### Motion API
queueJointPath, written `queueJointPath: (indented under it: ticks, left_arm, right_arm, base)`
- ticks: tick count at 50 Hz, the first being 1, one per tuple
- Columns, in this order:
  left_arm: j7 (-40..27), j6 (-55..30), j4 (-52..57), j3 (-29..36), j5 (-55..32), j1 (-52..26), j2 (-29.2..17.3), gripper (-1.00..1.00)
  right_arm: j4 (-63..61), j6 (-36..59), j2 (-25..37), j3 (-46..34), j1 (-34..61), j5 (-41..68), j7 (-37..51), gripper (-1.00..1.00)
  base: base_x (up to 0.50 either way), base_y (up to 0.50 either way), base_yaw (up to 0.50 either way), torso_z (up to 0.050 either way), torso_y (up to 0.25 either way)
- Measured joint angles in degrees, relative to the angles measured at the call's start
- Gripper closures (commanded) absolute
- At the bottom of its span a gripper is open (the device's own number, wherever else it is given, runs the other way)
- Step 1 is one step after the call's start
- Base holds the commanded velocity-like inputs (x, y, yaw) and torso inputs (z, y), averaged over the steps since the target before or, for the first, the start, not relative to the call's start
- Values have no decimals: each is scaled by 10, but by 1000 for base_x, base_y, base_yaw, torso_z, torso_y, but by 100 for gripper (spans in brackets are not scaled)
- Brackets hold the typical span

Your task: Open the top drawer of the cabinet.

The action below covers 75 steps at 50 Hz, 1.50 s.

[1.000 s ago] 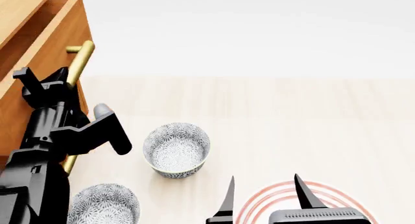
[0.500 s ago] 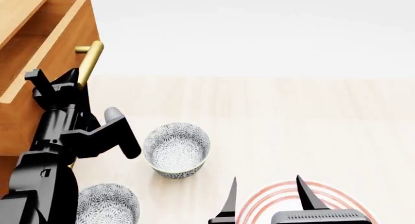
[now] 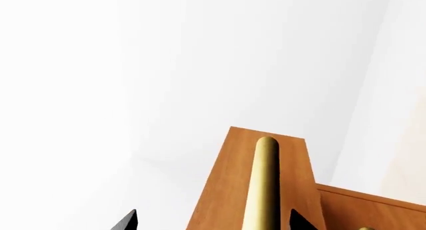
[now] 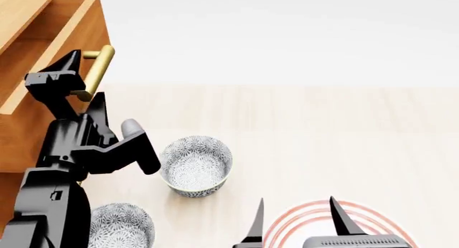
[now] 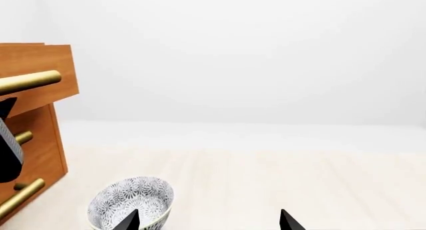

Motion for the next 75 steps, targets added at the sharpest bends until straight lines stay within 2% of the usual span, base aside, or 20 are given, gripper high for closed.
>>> queueJointPath:
  ticks: [16, 24, 30, 34, 39, 44, 48, 53, 59, 68, 75]
  left_arm:
    - [5, -5, 20, 32, 9, 15, 22, -100]
    - [32, -23, 53, 56, 14, 13, 37, -100]
    - [72, -67, 94, 98, 7, -7, 46, -100]
    - [106, -106, 129, 137, 4, -29, 49, -100]
    - [181, -184, 196, 194, -17, -76, 53, -100]
    - [247, -327, 274, 255, -101, -162, 55, -100]
    - [282, -441, 323, 277, -187, -237, 56, -100]
    - [331, -541, 343, 259, -262, -318, 58, -100]
    - [385, -611, 316, 201, -311, -401, 58, -100]
    - [470, -659, 266, 129, -299, -471, 57, -100]
    - [480, -665, 207, 75, -308, -510, 56, -100]
  right_arm:
    - [-2, -7, 4, 3, -7, 4, 2, -100]
    - [0, -10, 5, 4, -7, 7, 2, -100]
    - [1, -11, 6, 6, -7, 9, 3, -100]
    - [3, -10, 8, 6, -7, 10, 4, -100]
    - [2, -8, 12, 9, -8, 10, 5, -100]
    - [0, -8, 15, 10, -10, 10, 7, -100]
    - [-2, -8, 18, 11, -13, 11, 9, -100]
    - [-6, -8, 20, 12, -16, 12, 10, -100]
    - [-13, -7, 22, 12, -19, 12, 14, -100]
    - [-21, -8, 24, 10, -25, 10, 19, -100]
    - [-26, -4, 24, 7, -24, 9, 23, -100]
  base:
    - [0, 0, 0, 0, 0]
    - [0, 0, 0, 0, 0]
    - [0, 0, 0, 0, 0]
    - [0, 0, 0, 0, 0]
    - [0, 0, 0, 0, 2]
    - [0, 0, 0, 0, 0]
    - [0, 0, 0, 0, 0]
    - [0, 0, 0, 0, 0]
    - [0, 0, 0, 0, 0]
    - [0, 0, 0, 0, 0]
    - [0, 0, 0, 0, 0]
